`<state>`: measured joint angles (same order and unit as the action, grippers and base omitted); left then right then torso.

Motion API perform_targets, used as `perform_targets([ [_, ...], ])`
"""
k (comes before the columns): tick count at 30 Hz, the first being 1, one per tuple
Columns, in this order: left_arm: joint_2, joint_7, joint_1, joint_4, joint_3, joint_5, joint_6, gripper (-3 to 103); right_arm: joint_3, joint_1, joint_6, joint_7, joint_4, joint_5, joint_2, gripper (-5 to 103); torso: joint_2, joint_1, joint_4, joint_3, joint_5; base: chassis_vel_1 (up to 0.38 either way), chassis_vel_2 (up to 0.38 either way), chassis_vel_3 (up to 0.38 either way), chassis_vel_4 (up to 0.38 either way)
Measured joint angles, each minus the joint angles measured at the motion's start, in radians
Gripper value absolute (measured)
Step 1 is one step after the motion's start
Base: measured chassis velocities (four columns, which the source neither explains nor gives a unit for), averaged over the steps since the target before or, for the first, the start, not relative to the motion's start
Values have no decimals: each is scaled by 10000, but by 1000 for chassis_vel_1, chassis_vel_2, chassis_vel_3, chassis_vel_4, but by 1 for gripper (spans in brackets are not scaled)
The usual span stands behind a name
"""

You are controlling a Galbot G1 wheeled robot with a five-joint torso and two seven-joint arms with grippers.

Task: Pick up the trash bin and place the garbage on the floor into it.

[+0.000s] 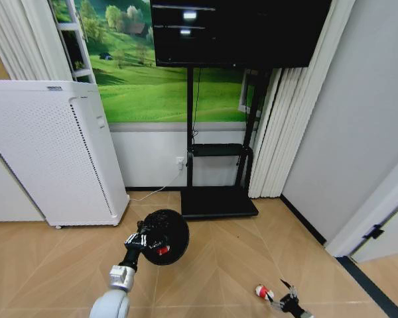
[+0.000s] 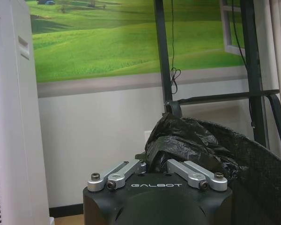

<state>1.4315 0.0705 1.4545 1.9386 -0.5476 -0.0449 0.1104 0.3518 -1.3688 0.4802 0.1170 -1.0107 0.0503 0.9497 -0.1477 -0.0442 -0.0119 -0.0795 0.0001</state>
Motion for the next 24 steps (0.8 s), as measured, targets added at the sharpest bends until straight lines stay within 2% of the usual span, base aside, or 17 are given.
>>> perform_targets([
  [6,-21,3,1,-36,-47,2,14,7,-236,483,141,63,910,-165,258,100,0,1,2,0,-1,-22,-12,4,4],
  [16,-6,1,-59,-161,-39,29,14,7,-755,1169,-229,-100,1617,54,495,100,0,0,0,0,-2,0,0,0,0],
  [24,54,-12,-64,-236,-1,67,33,7,-1173,2207,-226,-84,2986,-371,913,100,0,0,0,0,-1,0,0,0,0],
])
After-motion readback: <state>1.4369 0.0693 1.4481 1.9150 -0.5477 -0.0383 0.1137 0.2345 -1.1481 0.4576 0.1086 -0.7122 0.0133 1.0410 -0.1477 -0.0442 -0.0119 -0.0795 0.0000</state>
